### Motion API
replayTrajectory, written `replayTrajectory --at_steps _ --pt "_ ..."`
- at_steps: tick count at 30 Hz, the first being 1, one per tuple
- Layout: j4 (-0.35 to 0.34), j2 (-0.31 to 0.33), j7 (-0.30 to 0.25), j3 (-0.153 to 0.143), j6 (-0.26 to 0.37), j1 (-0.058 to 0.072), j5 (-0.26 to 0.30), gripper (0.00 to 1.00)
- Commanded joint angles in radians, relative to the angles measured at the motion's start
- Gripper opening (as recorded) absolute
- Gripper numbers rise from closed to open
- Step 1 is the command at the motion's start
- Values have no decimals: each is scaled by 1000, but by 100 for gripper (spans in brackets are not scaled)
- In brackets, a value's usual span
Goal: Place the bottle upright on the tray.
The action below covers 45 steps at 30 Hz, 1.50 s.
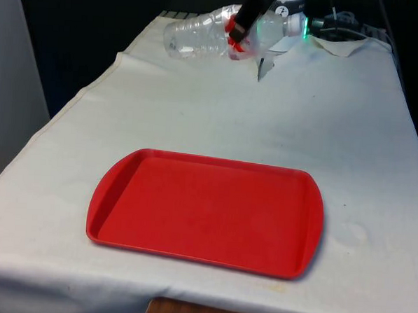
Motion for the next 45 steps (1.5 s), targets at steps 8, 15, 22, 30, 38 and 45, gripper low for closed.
replayTrajectory --at_steps 8,15,22,30,38,45 --pt "7 -3 -39 -4 30 -6 38 0" --pt "5 -4 -33 -9 27 -2 35 0" --pt "4 -3 -34 -10 41 -6 56 0" --pt "13 10 -39 -13 65 -7 69 0" --pt "24 24 -47 -14 104 -9 82 0" --pt "35 42 -55 -18 142 -10 94 0"
